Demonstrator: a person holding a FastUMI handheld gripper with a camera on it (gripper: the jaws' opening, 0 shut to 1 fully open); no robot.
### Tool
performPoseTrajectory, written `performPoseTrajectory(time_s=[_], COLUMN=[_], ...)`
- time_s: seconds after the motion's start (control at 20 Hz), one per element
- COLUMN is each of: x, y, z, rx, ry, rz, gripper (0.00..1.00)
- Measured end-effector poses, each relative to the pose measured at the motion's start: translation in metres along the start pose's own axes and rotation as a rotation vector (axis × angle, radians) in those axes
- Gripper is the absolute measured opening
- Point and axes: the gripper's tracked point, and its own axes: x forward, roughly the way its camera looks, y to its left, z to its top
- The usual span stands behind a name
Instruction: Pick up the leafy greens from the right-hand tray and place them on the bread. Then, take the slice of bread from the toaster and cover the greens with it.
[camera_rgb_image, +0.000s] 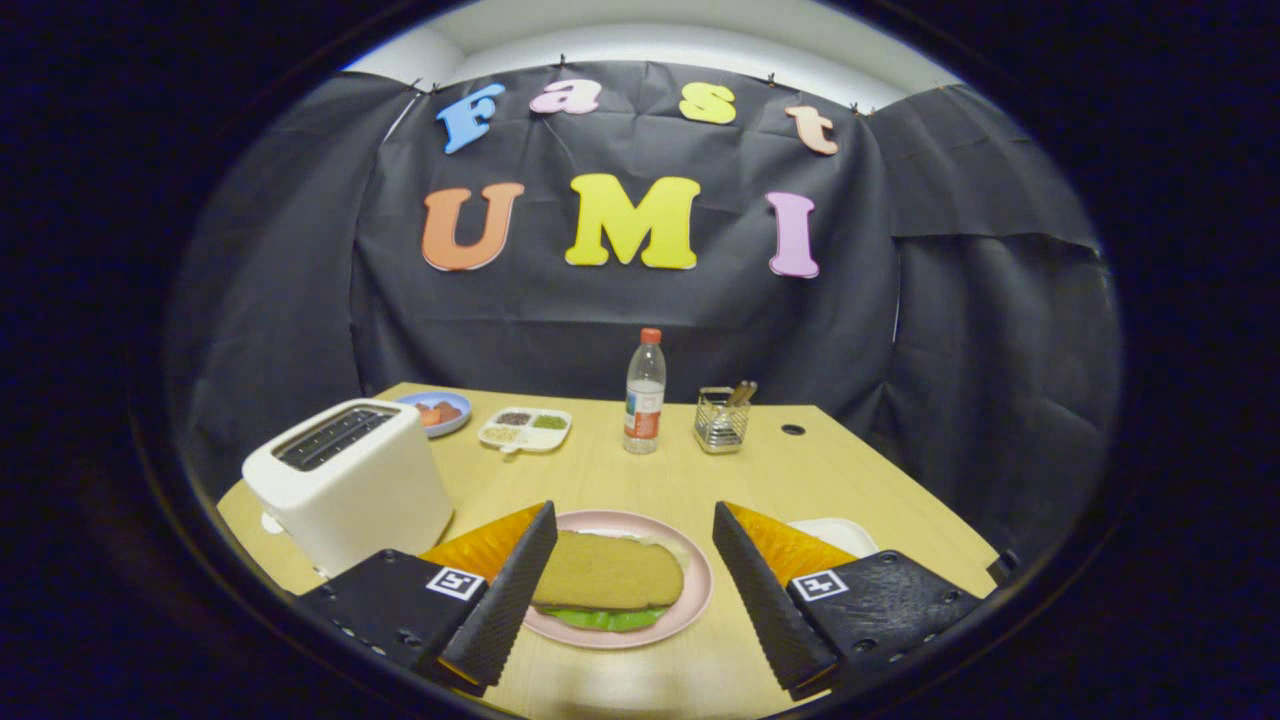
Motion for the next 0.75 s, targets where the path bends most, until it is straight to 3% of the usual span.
performPoseTrajectory(time_s=[0.5,0.75], x=[-0.083,-0.109], y=[-0.003,-0.025], z=[0.044,0.056], rx=[0.041,0.038], ry=[-0.124,-0.127], rz=[0.051,0.009], gripper=[0.95,0.95])
